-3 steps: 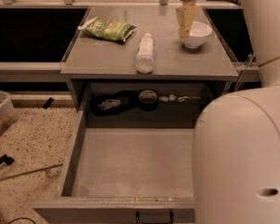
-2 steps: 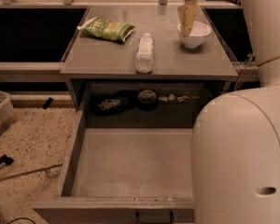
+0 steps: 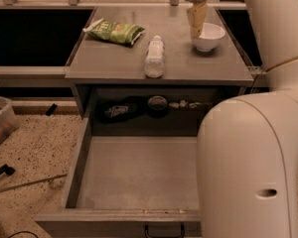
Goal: Place blue plastic bottle into top drawer
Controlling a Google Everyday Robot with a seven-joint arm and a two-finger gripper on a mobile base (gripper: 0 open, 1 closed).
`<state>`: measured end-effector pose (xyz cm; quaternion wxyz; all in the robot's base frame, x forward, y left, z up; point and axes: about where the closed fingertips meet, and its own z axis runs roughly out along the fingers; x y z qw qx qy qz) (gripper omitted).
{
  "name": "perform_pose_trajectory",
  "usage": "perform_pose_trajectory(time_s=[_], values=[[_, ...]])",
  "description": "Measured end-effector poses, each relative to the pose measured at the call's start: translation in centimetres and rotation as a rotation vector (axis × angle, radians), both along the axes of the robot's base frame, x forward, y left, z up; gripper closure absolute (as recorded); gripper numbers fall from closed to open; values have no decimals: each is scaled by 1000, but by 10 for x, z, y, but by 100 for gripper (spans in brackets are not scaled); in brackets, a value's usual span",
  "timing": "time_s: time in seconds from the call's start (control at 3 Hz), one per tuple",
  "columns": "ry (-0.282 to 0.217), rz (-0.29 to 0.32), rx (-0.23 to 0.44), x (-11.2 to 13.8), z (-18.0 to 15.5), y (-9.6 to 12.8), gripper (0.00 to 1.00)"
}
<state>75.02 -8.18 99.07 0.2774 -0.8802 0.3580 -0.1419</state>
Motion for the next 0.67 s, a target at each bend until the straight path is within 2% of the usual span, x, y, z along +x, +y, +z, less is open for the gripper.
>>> perform_pose_trajectory(time_s=[0.33, 0.67], values=[[-66, 7, -98, 26, -5, -2, 0], [-102, 23, -175, 41, -8, -2, 0]])
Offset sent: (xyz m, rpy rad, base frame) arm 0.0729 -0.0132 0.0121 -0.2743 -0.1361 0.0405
